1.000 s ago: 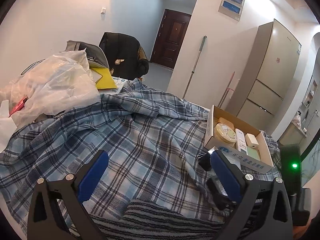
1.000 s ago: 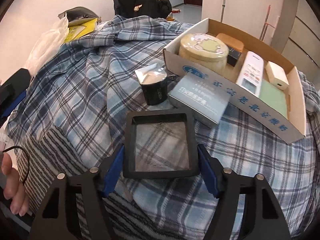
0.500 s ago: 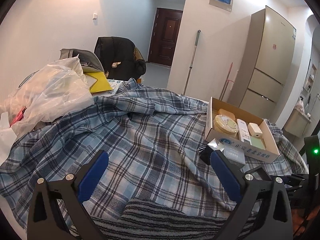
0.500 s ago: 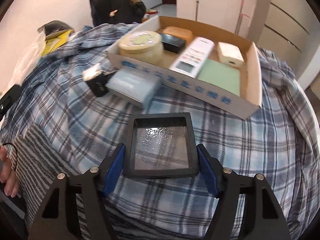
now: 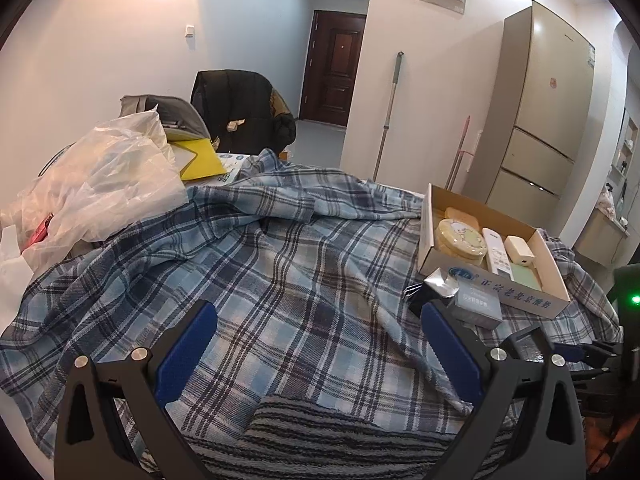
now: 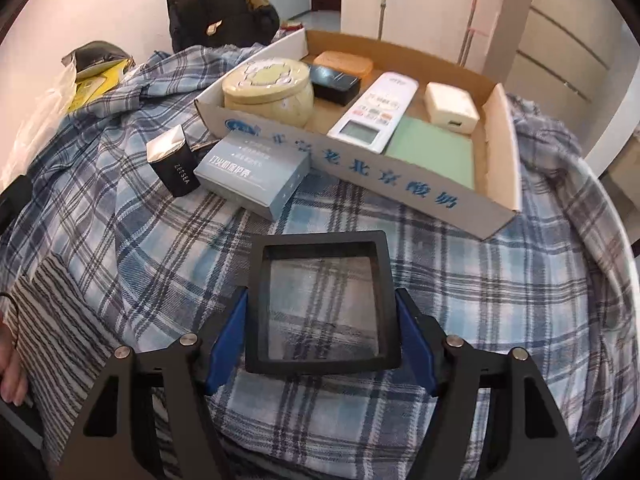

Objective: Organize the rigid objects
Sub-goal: 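Lift the black frame with the right gripper while the left grasps the white wrapped item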

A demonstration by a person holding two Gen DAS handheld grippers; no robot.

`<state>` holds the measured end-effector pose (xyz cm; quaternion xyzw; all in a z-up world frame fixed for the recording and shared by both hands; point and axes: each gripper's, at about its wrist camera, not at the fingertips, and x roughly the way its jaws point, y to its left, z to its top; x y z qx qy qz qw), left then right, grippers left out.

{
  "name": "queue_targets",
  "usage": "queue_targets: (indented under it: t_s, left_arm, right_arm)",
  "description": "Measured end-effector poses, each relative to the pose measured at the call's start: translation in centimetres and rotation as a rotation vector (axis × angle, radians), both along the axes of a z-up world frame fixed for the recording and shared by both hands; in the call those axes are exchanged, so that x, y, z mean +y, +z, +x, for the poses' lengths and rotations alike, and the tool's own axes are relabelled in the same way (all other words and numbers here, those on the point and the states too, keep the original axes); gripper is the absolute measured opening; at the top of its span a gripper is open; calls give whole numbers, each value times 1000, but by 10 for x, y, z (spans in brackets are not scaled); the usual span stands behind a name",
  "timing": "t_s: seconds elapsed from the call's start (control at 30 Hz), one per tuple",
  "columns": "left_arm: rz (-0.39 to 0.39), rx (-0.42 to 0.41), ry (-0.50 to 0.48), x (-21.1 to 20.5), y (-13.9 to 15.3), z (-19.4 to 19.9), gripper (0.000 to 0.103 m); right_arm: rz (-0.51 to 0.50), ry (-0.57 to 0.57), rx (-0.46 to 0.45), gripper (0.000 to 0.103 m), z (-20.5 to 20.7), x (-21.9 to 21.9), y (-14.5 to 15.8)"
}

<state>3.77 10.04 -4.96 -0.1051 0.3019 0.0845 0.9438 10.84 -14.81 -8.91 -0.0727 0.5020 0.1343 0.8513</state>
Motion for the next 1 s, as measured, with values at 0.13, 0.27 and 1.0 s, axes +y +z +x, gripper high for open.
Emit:
queue_targets:
  t_s: [0.13,0.27,1.0]
  left_arm:
    - [-6,4,-36,-3,3,1,103]
    - [66,57,-124,-21,5,10,103]
    - [122,260,-704,-73,-17,124,62]
  right_arm:
    - [7,-11,-27,69,1,-14,10]
    - [56,-73,-62,69,6,-42,21]
    - [192,-99,-234,69,-3,-73,39]
